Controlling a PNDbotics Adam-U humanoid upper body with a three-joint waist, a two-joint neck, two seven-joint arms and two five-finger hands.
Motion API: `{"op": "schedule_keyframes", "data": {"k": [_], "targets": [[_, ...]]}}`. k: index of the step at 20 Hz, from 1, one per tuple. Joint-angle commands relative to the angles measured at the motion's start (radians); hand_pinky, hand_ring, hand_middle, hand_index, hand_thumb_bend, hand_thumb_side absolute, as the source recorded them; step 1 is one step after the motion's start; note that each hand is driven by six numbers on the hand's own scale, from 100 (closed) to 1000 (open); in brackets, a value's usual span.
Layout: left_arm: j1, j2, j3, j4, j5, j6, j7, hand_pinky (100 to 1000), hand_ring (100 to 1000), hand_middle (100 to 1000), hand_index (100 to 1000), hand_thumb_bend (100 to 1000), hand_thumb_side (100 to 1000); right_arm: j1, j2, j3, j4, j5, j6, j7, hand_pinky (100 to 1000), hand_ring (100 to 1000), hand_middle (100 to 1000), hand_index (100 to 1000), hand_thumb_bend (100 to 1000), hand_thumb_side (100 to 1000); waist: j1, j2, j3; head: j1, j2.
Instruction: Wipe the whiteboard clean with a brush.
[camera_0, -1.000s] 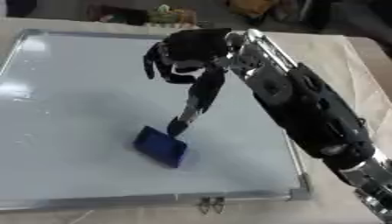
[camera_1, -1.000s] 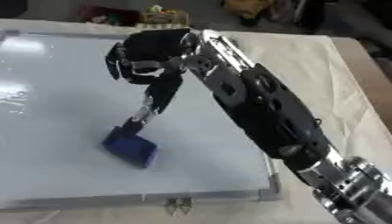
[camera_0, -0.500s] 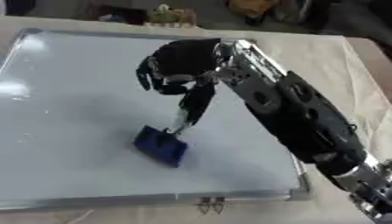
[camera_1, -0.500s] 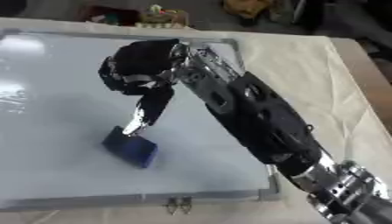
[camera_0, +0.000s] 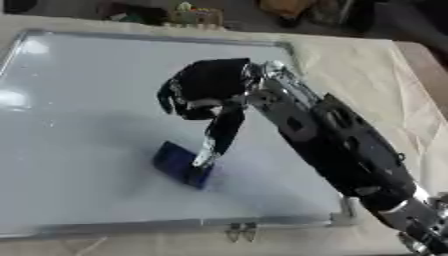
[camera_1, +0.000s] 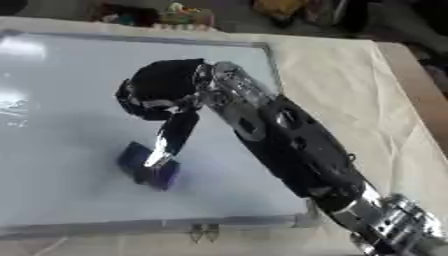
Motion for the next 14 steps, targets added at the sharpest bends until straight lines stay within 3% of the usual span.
{"op": "schedule_keyframes", "data": {"k": [1, 14], "targets": [[-0.005, 0.021, 0.006, -0.013, -0.006, 0.002, 0.002, 405, 480, 434, 532, 100, 925, -0.003, 0.003, -0.021, -0.010, 0.024, -0.017, 0.015, 514, 677, 675, 133, 812, 1000, 0.004, -0.014, -0.003, 0.004, 0.004], [-0.006, 0.024, 0.006, -0.013, -0.005, 0.003, 0.003, 406, 481, 434, 531, 100, 924, 0.057, 0.058, -0.047, 0.016, 0.120, 0.014, -0.009, 469, 663, 680, 127, 792, 1000, 0.003, -0.017, -0.014, 0.013, 0.001]]}}
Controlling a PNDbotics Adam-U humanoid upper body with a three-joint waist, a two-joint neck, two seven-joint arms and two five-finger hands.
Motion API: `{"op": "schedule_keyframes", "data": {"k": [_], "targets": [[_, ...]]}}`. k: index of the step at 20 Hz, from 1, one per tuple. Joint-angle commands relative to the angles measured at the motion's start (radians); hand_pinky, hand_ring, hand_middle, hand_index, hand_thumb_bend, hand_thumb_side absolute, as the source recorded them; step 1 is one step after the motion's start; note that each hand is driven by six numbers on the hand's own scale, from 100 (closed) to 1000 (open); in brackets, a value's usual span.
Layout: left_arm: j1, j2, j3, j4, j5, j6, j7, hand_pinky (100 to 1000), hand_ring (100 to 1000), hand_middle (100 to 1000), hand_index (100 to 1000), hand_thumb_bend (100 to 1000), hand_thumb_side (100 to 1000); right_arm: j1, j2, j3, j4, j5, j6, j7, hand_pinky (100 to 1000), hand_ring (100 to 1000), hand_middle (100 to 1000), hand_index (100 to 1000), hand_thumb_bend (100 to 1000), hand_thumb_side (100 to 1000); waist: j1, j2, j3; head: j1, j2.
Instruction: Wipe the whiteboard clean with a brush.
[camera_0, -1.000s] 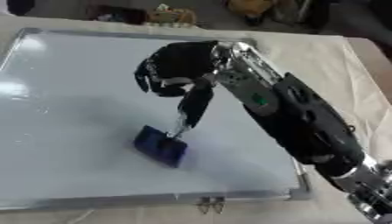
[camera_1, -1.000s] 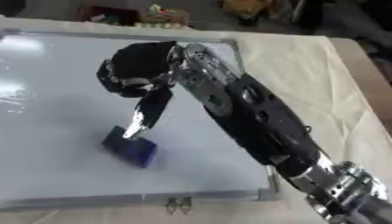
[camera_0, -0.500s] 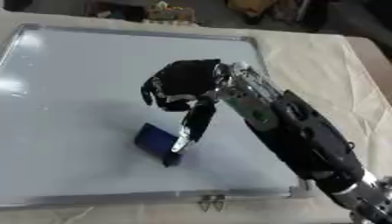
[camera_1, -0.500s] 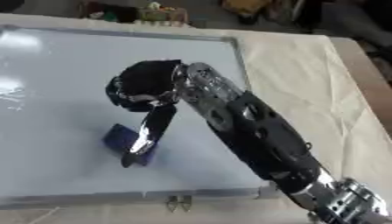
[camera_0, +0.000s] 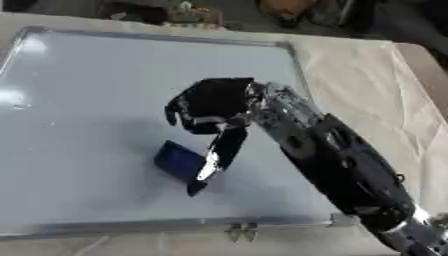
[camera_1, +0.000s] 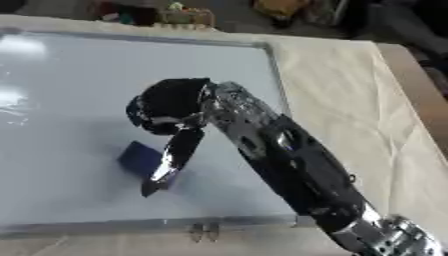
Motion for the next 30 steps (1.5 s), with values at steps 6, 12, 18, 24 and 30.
{"op": "schedule_keyframes", "data": {"k": [6, 12, 18, 24, 30], "targets": [[-0.006, 0.024, 0.006, -0.013, -0.004, 0.000, 0.001, 406, 481, 435, 530, 100, 924, 0.030, 0.047, -0.049, -0.001, 0.080, 0.020, -0.026, 459, 652, 678, 126, 780, 1000, 0.008, -0.016, -0.002, 0.004, 0.000], [-0.006, 0.023, 0.005, -0.013, -0.004, 0.001, -0.002, 406, 481, 435, 530, 100, 926, 0.042, 0.054, -0.056, 0.005, 0.155, 0.021, -0.072, 441, 642, 670, 122, 740, 1000, 0.008, -0.013, 0.000, 0.001, 0.000], [-0.006, 0.021, 0.005, -0.013, -0.005, 0.000, -0.004, 406, 481, 435, 530, 100, 926, 0.056, 0.071, -0.063, 0.037, 0.194, 0.029, -0.097, 429, 628, 655, 118, 660, 1000, 0.009, -0.009, 0.007, -0.002, -0.002], [-0.007, 0.019, 0.004, -0.012, -0.007, 0.000, -0.007, 406, 481, 435, 529, 100, 927, 0.066, 0.085, -0.065, 0.059, 0.204, 0.030, -0.103, 404, 604, 622, 114, 637, 988, 0.009, -0.004, 0.008, -0.008, 0.000], [-0.008, 0.017, 0.003, -0.013, -0.008, 0.000, -0.008, 405, 481, 434, 529, 100, 928, 0.074, 0.092, -0.064, 0.067, 0.206, 0.029, -0.093, 391, 593, 605, 109, 546, 940, 0.011, 0.001, 0.013, -0.013, 0.004]]}}
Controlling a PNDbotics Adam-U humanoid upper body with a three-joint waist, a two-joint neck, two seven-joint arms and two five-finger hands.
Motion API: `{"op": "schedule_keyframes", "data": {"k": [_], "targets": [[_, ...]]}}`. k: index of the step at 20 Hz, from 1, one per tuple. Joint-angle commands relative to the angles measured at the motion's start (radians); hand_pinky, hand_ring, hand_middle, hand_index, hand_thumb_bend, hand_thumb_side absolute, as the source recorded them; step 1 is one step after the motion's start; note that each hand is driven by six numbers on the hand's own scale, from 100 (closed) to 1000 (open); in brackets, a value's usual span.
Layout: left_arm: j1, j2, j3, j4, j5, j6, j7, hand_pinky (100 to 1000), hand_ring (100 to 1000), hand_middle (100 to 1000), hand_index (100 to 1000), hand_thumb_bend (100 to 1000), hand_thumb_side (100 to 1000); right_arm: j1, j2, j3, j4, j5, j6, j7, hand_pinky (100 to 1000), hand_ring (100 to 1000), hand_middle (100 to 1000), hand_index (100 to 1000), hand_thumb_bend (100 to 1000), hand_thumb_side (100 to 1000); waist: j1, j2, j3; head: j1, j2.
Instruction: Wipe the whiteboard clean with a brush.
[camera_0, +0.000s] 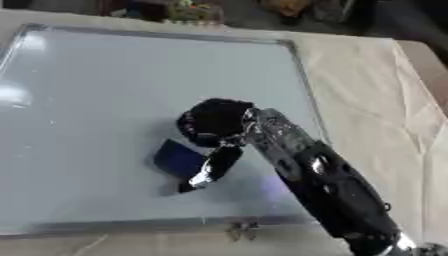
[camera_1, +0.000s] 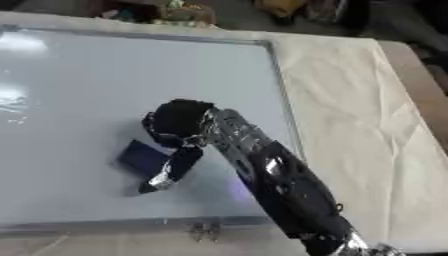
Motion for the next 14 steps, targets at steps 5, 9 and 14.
{"op": "schedule_keyframes", "data": {"k": [5, 9, 14], "targets": [[-0.007, 0.008, 0.002, -0.013, -0.008, -0.003, -0.006, 405, 482, 434, 528, 100, 929, -0.007, -0.001, -0.010, -0.007, -0.009, 0.003, -0.010, 368, 563, 571, 102, 376, 879, 0.009, -0.009, 0.007, -0.005, 0.005], [-0.008, 0.008, 0.002, -0.013, -0.008, -0.003, -0.006, 406, 482, 435, 528, 100, 930, -0.008, -0.002, -0.011, -0.018, -0.033, 0.004, -0.015, 366, 566, 546, 101, 281, 802, 0.010, -0.009, 0.008, -0.004, 0.003], [-0.009, 0.008, 0.002, -0.013, -0.007, -0.002, -0.006, 407, 482, 435, 528, 100, 930, -0.009, -0.005, -0.014, -0.021, -0.054, 0.002, -0.005, 378, 587, 535, 100, 218, 720, 0.009, -0.008, 0.009, -0.003, 0.001]]}}
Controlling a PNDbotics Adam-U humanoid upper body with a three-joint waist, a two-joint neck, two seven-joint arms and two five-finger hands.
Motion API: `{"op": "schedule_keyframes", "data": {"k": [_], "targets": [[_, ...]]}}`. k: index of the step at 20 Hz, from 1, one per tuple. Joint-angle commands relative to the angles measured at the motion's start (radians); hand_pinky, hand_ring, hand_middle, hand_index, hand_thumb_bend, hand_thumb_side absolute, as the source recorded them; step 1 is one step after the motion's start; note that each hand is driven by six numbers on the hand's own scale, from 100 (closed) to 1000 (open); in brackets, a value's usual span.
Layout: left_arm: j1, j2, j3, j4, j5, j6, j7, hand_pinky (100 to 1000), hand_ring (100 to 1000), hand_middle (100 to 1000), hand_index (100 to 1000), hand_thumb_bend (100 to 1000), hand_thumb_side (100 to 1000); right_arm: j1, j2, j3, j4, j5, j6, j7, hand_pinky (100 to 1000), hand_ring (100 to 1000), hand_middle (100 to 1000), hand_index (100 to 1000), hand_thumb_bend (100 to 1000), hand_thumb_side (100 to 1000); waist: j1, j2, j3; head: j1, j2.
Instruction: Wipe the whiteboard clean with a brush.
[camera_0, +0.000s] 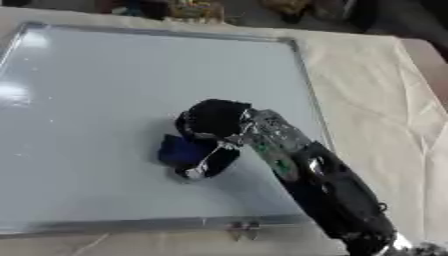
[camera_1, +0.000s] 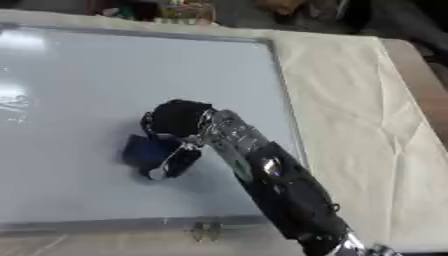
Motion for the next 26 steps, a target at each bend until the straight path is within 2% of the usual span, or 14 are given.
{"op": "schedule_keyframes", "data": {"k": [1, 5, 9, 15, 18, 26], "targets": [[-0.008, 0.008, 0.003, -0.013, -0.003, -0.001, -0.002, 407, 482, 435, 528, 100, 930, -0.010, -0.007, -0.010, -0.021, -0.021, -0.003, 0.008, 379, 588, 534, 100, 211, 710, 0.008, -0.012, 0.002, -0.002, 0.001], [-0.009, 0.008, 0.002, -0.013, -0.003, -0.001, -0.003, 407, 482, 435, 528, 100, 930, -0.011, -0.010, -0.013, -0.025, -0.033, -0.010, 0.017, 379, 586, 531, 100, 200, 678, 0.008, -0.011, 0.004, -0.001, 0.002], [-0.010, 0.007, 0.001, -0.013, -0.002, -0.001, -0.004, 408, 483, 436, 528, 100, 931, -0.012, -0.013, -0.020, -0.027, -0.046, -0.016, 0.023, 376, 579, 513, 100, 233, 666, 0.009, -0.011, 0.004, -0.001, 0.000], [-0.010, 0.007, 0.001, -0.013, -0.002, -0.002, -0.006, 407, 482, 436, 528, 100, 931, -0.014, -0.017, -0.030, -0.027, -0.069, -0.014, 0.025, 364, 552, 434, 100, 263, 627, 0.012, -0.010, 0.008, -0.001, -0.005], [-0.009, 0.006, 0.000, -0.013, -0.002, -0.003, -0.007, 407, 482, 436, 528, 100, 931, -0.016, -0.022, -0.035, -0.030, -0.080, -0.011, 0.021, 354, 533, 359, 100, 241, 615, 0.013, -0.009, 0.013, -0.001, -0.007], [-0.007, 0.005, 0.000, -0.013, -0.003, -0.007, -0.009, 406, 482, 436, 527, 100, 931, -0.037, -0.051, -0.049, -0.037, -0.111, 0.001, 0.006, 345, 518, 328, 100, 213, 599, 0.019, -0.006, 0.019, 0.005, -0.008]]}}
